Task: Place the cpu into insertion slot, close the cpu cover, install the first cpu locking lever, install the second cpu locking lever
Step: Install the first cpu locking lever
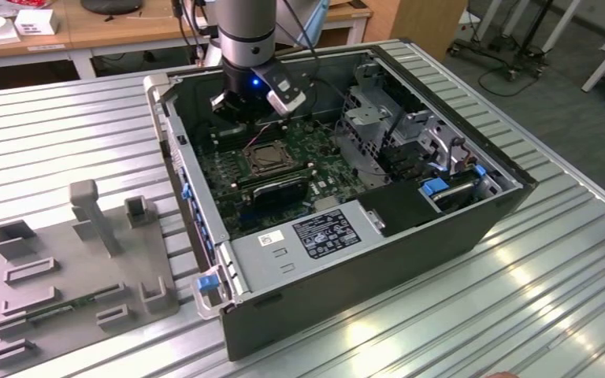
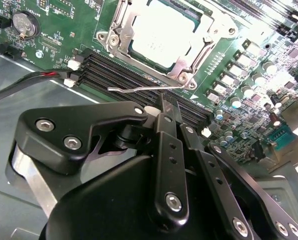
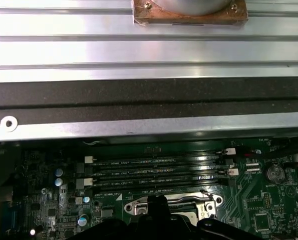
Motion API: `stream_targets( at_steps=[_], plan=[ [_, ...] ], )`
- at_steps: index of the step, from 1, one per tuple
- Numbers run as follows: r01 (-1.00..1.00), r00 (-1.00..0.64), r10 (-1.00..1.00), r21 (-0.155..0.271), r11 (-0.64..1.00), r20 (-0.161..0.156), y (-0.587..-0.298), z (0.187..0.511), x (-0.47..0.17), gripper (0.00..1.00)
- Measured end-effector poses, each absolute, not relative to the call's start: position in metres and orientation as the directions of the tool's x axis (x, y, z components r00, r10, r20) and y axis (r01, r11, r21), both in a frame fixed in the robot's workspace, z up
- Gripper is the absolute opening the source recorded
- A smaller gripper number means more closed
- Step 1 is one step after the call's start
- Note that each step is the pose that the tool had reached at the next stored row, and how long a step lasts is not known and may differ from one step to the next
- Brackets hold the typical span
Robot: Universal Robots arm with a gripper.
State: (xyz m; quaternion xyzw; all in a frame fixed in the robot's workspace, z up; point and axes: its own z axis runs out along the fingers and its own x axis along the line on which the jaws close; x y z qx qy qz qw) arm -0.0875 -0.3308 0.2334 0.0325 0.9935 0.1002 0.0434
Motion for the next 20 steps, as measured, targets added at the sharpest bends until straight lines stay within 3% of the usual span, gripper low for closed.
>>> stream_targets(
  at_steps=[12, 20],
  plan=[
    [0.056, -0.994, 0.074, 0.207, 0.977, -0.079, -0.3309, 0.2322, -0.0874, 0.10],
    [0.056, -0.994, 0.077, 0.250, 0.967, -0.076, -0.3308, 0.2296, -0.0870, 0.10]
  ],
)
